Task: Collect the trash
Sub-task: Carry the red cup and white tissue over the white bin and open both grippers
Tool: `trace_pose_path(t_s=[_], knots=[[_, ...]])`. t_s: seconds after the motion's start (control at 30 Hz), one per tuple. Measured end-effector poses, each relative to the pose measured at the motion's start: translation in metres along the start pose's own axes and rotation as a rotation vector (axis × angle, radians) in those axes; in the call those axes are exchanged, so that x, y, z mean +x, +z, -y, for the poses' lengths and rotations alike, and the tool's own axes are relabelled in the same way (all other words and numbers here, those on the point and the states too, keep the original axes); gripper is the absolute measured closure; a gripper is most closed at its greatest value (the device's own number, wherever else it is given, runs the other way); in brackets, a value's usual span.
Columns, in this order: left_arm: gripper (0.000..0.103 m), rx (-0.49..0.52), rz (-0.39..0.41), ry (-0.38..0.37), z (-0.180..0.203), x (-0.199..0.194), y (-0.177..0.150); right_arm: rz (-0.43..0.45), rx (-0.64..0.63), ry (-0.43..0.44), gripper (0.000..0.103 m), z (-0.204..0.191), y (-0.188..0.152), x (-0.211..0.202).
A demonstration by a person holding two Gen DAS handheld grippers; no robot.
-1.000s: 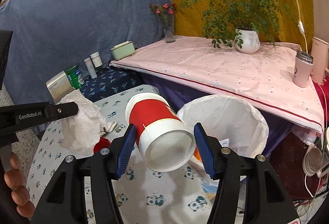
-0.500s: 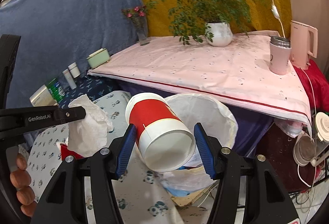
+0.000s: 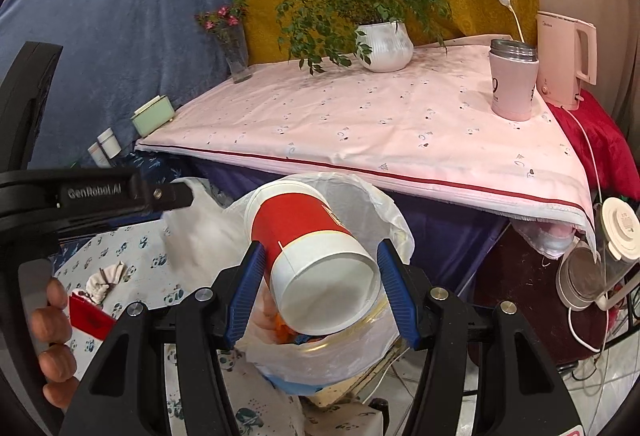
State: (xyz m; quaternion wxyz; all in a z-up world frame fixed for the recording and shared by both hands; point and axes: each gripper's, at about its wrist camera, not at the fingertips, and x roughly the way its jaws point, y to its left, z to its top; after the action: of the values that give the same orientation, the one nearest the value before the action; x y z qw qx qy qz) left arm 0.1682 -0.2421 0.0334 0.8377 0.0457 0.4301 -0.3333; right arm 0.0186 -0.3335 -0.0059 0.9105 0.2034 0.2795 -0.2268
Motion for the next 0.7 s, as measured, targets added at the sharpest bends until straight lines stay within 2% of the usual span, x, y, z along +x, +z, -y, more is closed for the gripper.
trace_pose_path(t_s=[0.03,0.07,0.53,0.7], knots=[[0.035,-0.007,0.013,0.002,-0.001,-0.001,0.001,-0.002,0.0,0.0,0.047,0.0,0.0,0.002],[0.035,-0.009,0.019,0.001,-0.002,-0.002,0.003,-0.004,-0.001,0.0,0.047,0.0,0.001,0.003],[0.035,-0.061,0.046,0.075,-0.044,-0.012,0.001,-0.03,-0.038,0.024,0.046,-0.023,0.004,0.026],[0.025,-0.079,0.073,0.119,-0.059,-0.02,0.0,-0.024,-0.063,0.017,0.045,-0.037,0.005,0.03]])
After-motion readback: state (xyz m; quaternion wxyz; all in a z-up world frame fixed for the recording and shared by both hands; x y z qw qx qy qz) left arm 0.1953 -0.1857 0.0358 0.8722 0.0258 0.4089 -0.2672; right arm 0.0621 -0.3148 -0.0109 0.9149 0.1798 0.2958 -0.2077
